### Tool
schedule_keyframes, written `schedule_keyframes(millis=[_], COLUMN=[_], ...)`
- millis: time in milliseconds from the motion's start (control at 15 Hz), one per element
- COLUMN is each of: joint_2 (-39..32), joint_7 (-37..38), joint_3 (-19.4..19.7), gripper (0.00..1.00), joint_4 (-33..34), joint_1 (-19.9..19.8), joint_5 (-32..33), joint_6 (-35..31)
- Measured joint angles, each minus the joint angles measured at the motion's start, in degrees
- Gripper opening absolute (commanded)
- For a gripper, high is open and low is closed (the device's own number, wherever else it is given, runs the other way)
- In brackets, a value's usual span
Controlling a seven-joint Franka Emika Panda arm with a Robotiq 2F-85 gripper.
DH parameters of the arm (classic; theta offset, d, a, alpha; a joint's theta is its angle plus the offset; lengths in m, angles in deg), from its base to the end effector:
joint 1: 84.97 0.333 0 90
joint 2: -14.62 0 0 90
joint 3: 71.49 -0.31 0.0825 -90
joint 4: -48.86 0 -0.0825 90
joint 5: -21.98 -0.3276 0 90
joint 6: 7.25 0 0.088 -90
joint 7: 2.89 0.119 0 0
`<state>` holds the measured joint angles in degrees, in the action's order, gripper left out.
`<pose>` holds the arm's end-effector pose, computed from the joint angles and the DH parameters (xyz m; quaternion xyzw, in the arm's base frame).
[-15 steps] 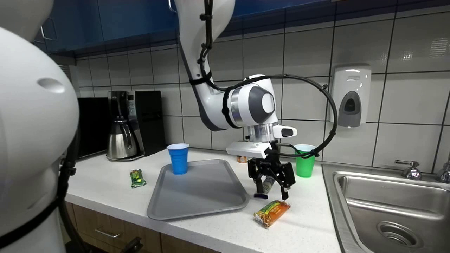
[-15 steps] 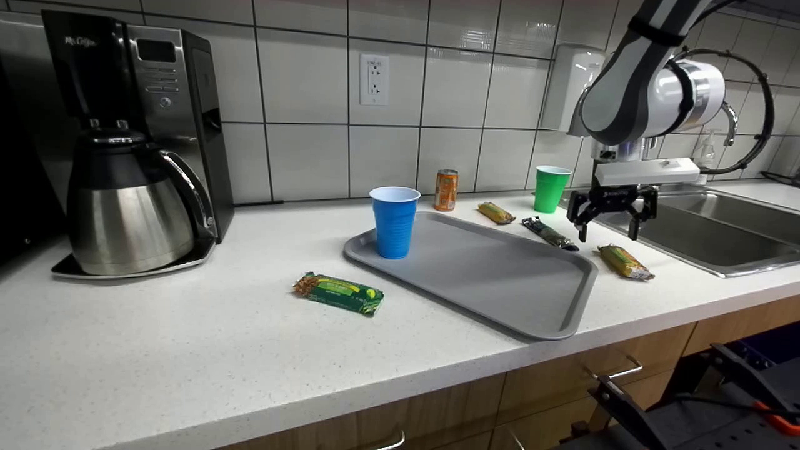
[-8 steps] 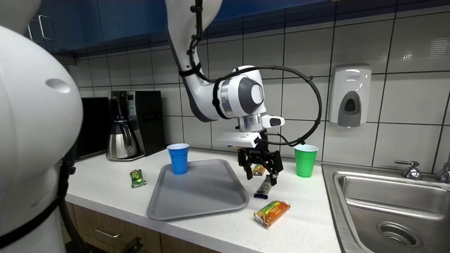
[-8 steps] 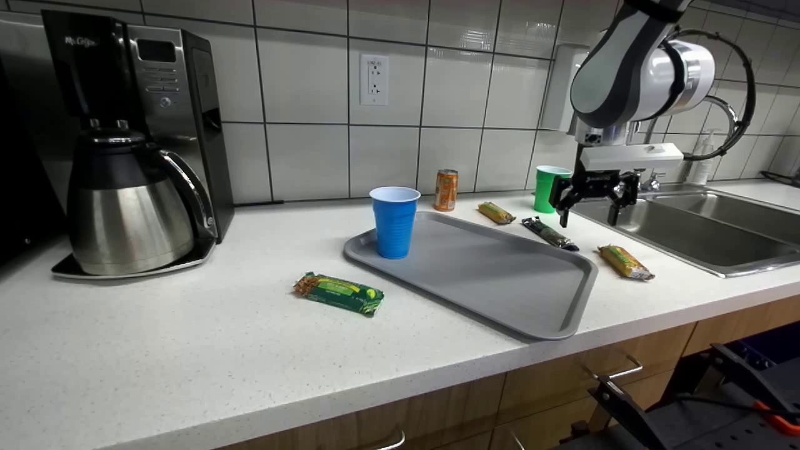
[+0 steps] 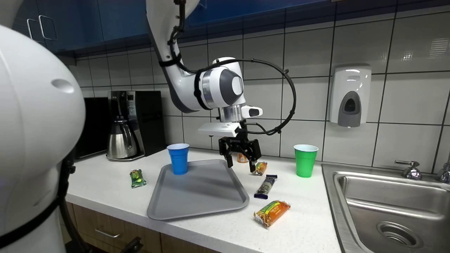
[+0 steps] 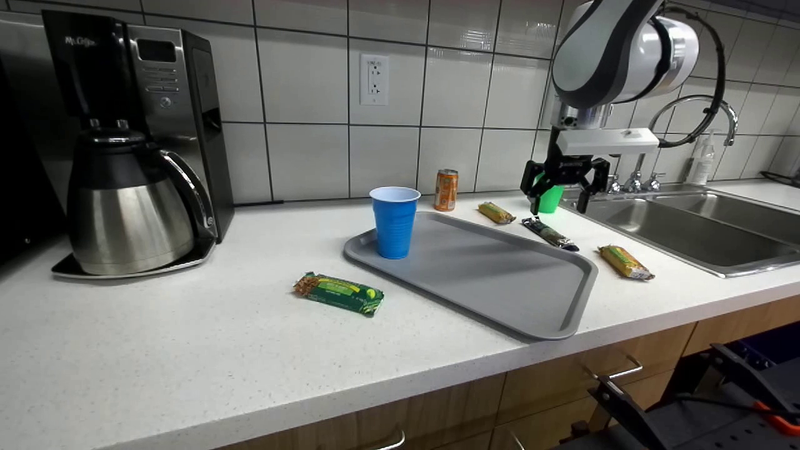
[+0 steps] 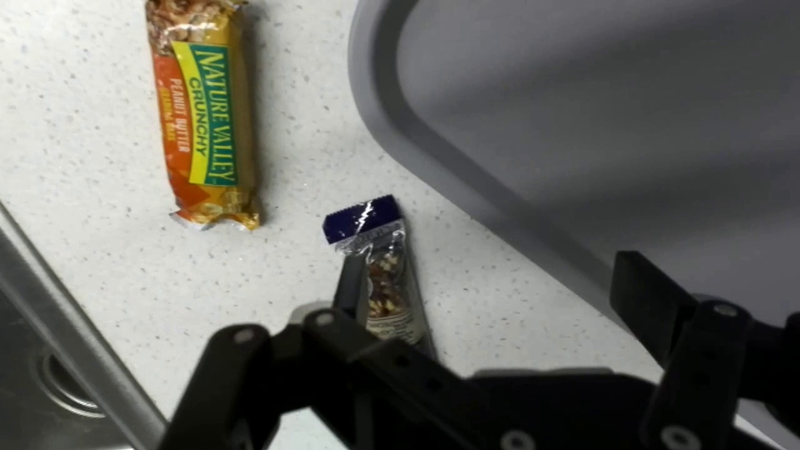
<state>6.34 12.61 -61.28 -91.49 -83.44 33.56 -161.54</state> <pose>0.4616 -0.0653 0.2820 0.9897 -0.1198 0.0527 0.0579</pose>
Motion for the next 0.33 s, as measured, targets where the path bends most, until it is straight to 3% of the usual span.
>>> schedule_keyframes(millis=[333], joint_2=[2.48], joint_7=[1.05], joint_3=[-2.22], gripper=[1.0], joint_4=[-1.56], joint_1=[0.96], joint_5=[0.0], joint_6=[0.0])
